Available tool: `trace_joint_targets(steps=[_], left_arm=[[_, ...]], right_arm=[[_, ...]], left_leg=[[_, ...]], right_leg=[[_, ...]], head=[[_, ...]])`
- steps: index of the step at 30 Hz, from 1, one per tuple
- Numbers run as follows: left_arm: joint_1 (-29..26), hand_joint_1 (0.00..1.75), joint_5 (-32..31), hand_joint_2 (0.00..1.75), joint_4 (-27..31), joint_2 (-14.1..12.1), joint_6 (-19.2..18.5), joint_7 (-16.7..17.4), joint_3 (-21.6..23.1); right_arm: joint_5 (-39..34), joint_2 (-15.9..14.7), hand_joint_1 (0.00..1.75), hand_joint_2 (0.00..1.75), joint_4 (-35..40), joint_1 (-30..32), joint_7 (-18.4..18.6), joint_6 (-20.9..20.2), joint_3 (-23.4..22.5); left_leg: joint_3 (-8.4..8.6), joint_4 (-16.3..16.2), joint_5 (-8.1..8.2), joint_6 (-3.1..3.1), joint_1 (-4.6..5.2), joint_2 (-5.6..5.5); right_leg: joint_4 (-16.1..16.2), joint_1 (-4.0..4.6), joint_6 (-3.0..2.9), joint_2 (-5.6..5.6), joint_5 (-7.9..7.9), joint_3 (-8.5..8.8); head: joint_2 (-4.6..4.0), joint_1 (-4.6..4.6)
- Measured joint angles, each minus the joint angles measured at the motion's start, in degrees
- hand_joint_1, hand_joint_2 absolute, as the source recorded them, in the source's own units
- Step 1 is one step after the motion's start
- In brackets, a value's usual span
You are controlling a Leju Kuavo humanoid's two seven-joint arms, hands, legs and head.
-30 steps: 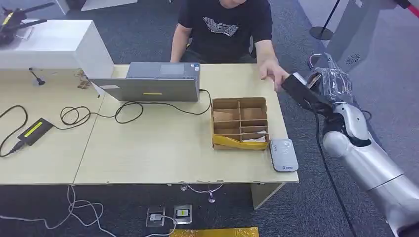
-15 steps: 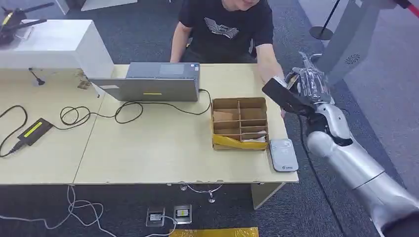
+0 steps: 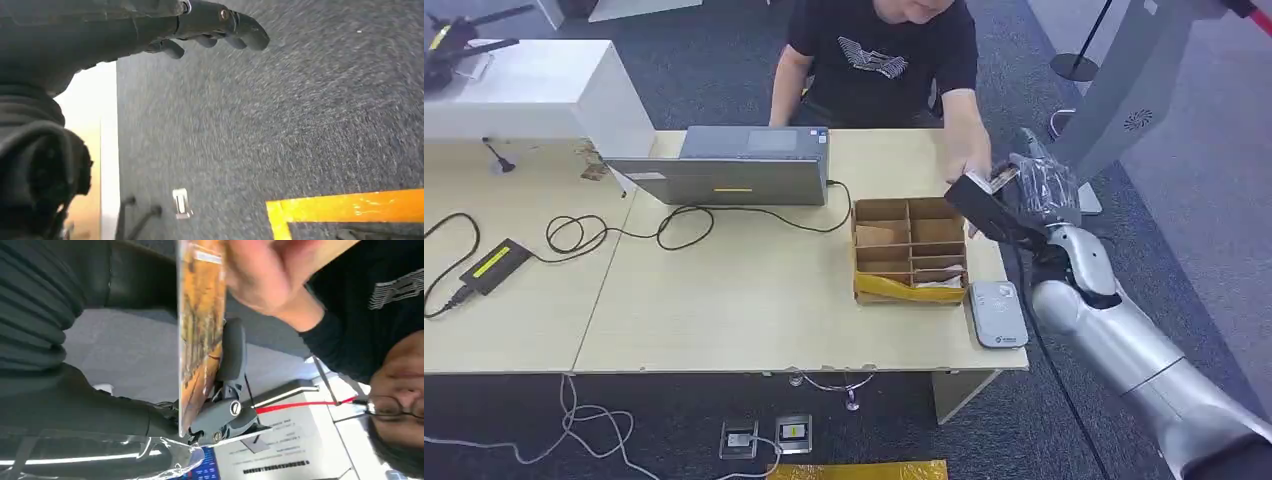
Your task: Pass the card to the sensor for recognition and then transmit it.
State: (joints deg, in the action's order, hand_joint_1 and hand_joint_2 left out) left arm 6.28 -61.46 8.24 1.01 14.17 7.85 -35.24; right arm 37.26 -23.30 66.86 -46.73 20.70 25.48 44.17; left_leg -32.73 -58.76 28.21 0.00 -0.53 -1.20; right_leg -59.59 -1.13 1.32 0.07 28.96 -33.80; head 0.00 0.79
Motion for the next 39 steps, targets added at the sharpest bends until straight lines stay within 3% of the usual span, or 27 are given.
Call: trace_joint_targets(steps=[9,15,28,39], left_arm=[[1.1,0.0,-5.5,0.0,0.0,0.0,-2.5,0.0,5.1],[1.5,0.0,-6.5,0.0,0.2,-0.2,-3.0,0.0,7.5],[1.4,0.0,-6.5,0.0,0.2,-0.6,-3.8,-0.1,9.8],[0.6,0.0,-5.7,0.0,0.2,-1.1,-3.4,-0.8,9.8]], right_arm=[[5.1,-2.0,0.0,1.75,0.0,2.4,1.9,-0.5,-1.8],[7.5,-2.0,0.0,1.75,0.0,3.0,-0.4,-3.6,-2.5],[9.6,-1.7,0.0,1.75,1.4,5.5,-1.4,-12.9,-1.9],[8.5,-0.4,0.0,1.75,0.6,5.5,-3.0,-13.0,0.3]], left_leg=[[0.0,0.0,0.0,0.0,0.0,0.02],[0.0,0.0,0.0,0.0,-0.01,0.02],[-0.04,0.0,0.0,0.0,-0.01,0.02],[-0.05,0.0,0.0,0.0,-0.02,0.0]], right_leg=[[0.0,0.0,0.0,0.02,0.0,0.0],[0.0,0.01,0.0,0.02,0.0,0.0],[0.0,0.01,0.0,0.01,0.0,0.01],[0.0,0.01,0.0,0.0,0.0,0.01]], head=[[0.0,0.02],[0.0,-0.02],[0.02,0.0],[0.0,0.0]])
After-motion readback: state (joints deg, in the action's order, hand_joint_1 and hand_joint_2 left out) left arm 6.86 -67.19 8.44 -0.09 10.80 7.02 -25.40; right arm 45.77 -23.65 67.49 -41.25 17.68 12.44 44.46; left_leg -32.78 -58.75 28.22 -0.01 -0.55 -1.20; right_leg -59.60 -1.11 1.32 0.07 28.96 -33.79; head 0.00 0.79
